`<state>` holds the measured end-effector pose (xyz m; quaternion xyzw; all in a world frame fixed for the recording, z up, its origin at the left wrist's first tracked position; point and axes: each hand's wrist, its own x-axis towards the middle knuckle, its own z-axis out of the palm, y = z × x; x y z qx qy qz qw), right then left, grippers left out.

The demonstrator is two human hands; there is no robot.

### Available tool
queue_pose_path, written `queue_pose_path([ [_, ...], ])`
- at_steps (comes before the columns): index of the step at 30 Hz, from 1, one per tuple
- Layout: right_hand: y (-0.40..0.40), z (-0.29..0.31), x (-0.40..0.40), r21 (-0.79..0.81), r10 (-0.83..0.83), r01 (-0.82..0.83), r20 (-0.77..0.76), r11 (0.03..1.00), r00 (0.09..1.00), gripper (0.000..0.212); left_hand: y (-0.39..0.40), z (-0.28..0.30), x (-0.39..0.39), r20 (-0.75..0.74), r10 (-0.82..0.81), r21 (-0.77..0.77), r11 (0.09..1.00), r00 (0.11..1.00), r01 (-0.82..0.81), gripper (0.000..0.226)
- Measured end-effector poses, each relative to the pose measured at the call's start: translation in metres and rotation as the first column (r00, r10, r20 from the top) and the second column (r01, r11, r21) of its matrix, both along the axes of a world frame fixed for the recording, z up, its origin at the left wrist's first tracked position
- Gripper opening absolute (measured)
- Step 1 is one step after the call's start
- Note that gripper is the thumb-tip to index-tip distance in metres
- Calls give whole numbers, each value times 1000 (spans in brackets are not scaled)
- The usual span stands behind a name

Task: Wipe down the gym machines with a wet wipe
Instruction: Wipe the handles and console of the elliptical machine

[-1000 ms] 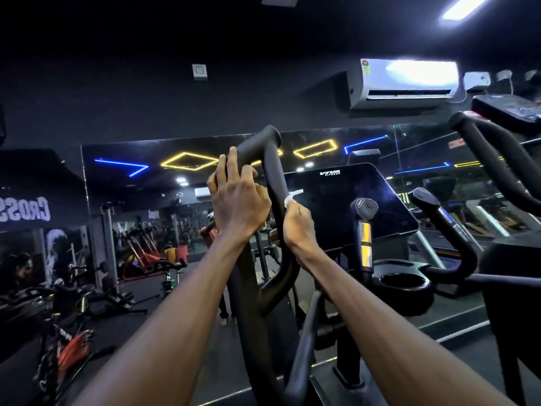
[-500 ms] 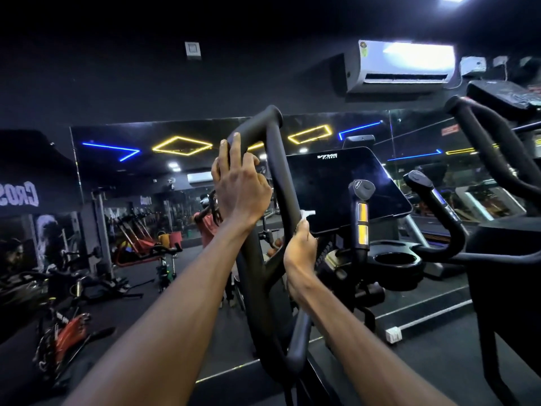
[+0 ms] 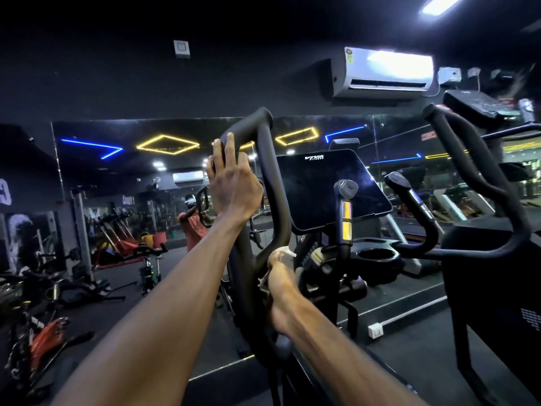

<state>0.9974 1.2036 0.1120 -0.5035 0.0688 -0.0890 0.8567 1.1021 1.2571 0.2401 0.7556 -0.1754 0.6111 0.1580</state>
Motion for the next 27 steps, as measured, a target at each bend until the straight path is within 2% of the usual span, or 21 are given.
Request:
queue_pose_path([
  [3,-2,4,15,96,-122,118,44,988,992,53,0,-2,-2,-12,9,24,1000,1000,-9,18],
  [5,0,3,16,110,-96,90,50,990,994,56,1,-3,-3,-23,24,39,999,999,-23,17],
  [9,-5,-11,7,-18,64,-63,35,998,997,51,1,-4,-5,-29,52,48,998,998,-51,15],
  [11,-17,-14,12,-102,-45,53,74,993,996,47,1,-5,-5,-17,56,54,997,998,-55,14],
  [12,-23,-13,14,-199,-132,153,114,968,985,48,1,-5,-6,-14,60,56,997,998,-59,14],
  [13,-28,-13,16,-344,-240,287,172,894,955,48,1,-6,-5,-11,63,56,996,998,-62,15],
  [14,-33,-13,19,-507,-344,436,268,744,900,46,2,-6,-5,-7,68,52,996,998,-68,17],
  [15,-39,-12,20,-619,-406,578,413,531,815,41,2,-5,-5,-4,77,47,996,997,-77,18],
  [16,-45,-11,23,-627,-404,704,580,333,707,34,2,-5,-6,-1,80,46,996,997,-80,20],
  [17,-50,-7,25,-587,-328,788,718,188,613,26,2,-5,-5,3,88,49,995,996,-88,20],
  [18,-52,-4,29,-564,-218,822,795,77,566,25,2,-5,-5,4,96,53,994,995,-96,20],
  [19,-51,-2,30,-543,-98,839,836,-8,540,32,2,-5,-4,1,102,55,993,995,-102,21],
  [20,-47,-5,34,-540,37,840,840,-53,542,39,3,-5,-4,-2,114,54,992,993,-114,22],
  [22,-41,-17,34,-535,254,831,791,-152,556,41,2,-6,-2,-7,122,56,991,992,-122,24],
  [25,-58,-19,35,-530,355,800,717,-282,600,52,2,-6,-3,-4,147,67,987,989,-146,25],
  [27,-73,-15,37,-512,368,791,702,-334,610,48,2,-7,-4,-1,155,70,985,988,-155,25],
])
